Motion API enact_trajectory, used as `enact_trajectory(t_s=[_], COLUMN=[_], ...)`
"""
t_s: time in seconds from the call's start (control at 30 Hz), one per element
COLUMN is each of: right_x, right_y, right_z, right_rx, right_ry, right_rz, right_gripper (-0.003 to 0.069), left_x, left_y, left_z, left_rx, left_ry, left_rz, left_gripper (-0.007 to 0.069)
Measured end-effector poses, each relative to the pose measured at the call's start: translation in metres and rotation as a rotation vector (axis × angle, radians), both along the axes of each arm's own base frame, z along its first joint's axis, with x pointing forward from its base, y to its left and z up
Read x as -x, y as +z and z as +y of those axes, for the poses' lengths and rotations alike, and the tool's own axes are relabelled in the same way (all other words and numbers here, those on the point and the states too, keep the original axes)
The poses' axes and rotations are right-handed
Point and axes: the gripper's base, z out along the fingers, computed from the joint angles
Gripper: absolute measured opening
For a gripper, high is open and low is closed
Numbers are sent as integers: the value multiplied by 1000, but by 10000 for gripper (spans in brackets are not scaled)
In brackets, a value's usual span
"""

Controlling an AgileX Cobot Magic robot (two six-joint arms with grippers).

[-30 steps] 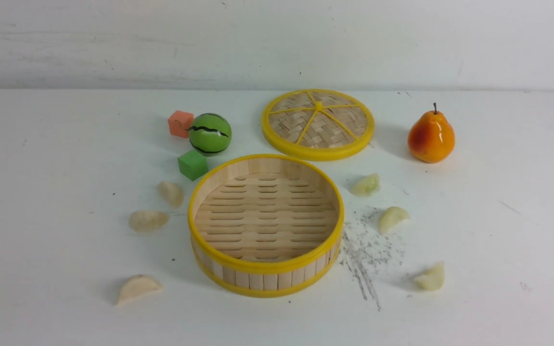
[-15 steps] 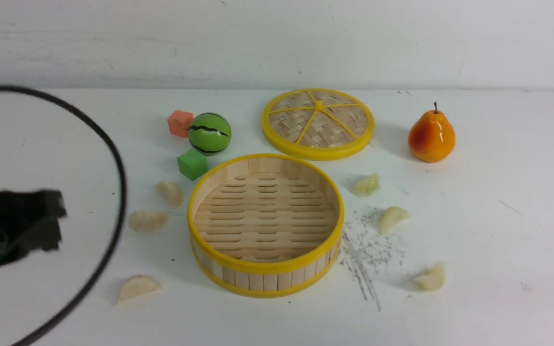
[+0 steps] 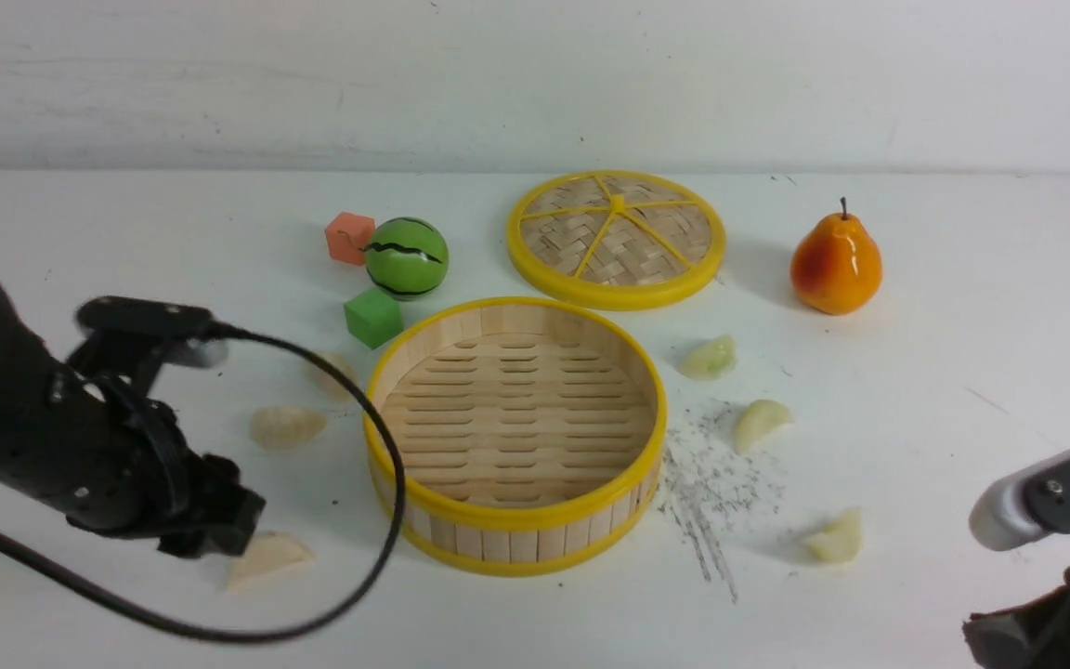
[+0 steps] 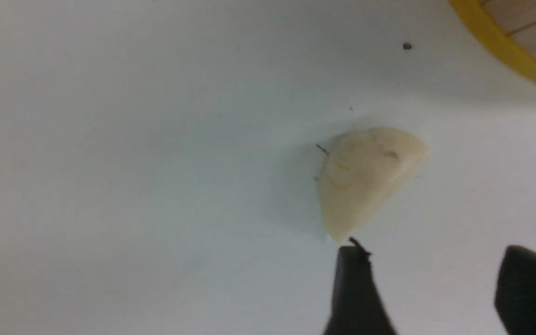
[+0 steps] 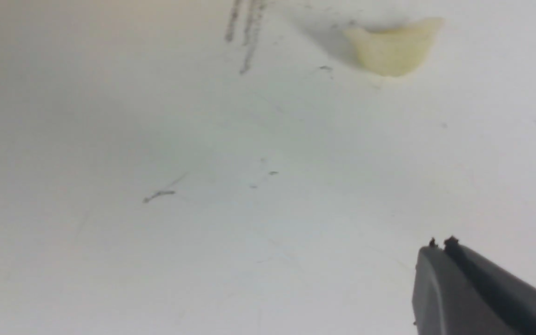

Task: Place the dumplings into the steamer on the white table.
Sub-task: 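Reach for and grasp a dumpling on the table with the left gripper, then place the dumpling into the bamboo steamer basket with the left gripper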

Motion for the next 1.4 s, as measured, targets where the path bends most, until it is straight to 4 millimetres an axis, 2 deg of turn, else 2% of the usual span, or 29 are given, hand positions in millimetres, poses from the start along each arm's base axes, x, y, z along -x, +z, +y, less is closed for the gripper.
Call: enact_trajectory(t_s=[0.03, 0.1, 0.17, 0.23, 0.33, 0.5, 0.53, 0.67, 0.77, 0.8, 0.83, 0.9, 0.97, 1.03, 1.13, 1.17, 1.2, 1.3, 1.4], right_x=[0, 1, 1, 1, 1, 1, 1, 0, -1, -1, -1, -2, -2, -3, -3, -3, -3, -3, -3], right_y=[-1, -1, -1, 0, 0, 0, 0, 0, 1, 1, 1, 2, 2, 3, 3, 3, 3, 3, 3], right_z=[3, 5, 7, 7, 7, 7, 7, 7, 7, 7, 7, 7, 8, 8, 8, 8, 8, 8, 8], right_rx=[-9, -14, -17, -18, -19, -21, -21, -19, -20, -20, -21, -24, -28, -30, -30, -30, -30, -30, -30], right_ry=[9, 23, 29, 28, 30, 30, 30, 32, 34, 34, 34, 35, 34, 34, 34, 34, 34, 34, 34], right_rz=[8, 8, 6, 5, 1, -5, -5, -9, -23, -23, -30, -37, -45, -51, -51, -51, -51, -51, -51], right_gripper=[-12, -11, -10, -10, -10, -10, -10, -10, -10, -10, -10, -10, -8, -8, -7, -7, -6, -3, -3], left_x=[-5, -13, -20, -26, -28, -26, -27, -32, -46, -47, -54, -64, -74, -84, -99, -107, -111, -126, -130], left_y=[-11, -22, -33, -41, -55, -54, -51, -34, 5, 8, 31, 57, 73, 77, 60, 47, 41, 3, -13], left_z=[-6, -14, -21, -25, -28, -30, -30, -34, -38, -39, -44, -55, -70, -86, -107, -115, -118, -128, -131], left_rx=[-58, -107, -140, -153, -156, -140, -131, -61, 7, 13, 64, 121, 178, 220, 219, 197, 186, 125, 112], left_ry=[-107, -205, -269, -292, -307, -311, -296, -147, -16, -7, 48, 72, 76, 73, 48, 31, 22, -11, -5], left_rz=[-18, -61, -98, -115, -74, 9, 25, 129, 122, 113, 72, -24, -132, -207, -238, -241, -247, -216, -183], left_gripper=[508, 570, 596, 589, 500, 213, 216, 230, 230, 230, 230, 230, 230, 230, 230, 230, 230, 230, 250])
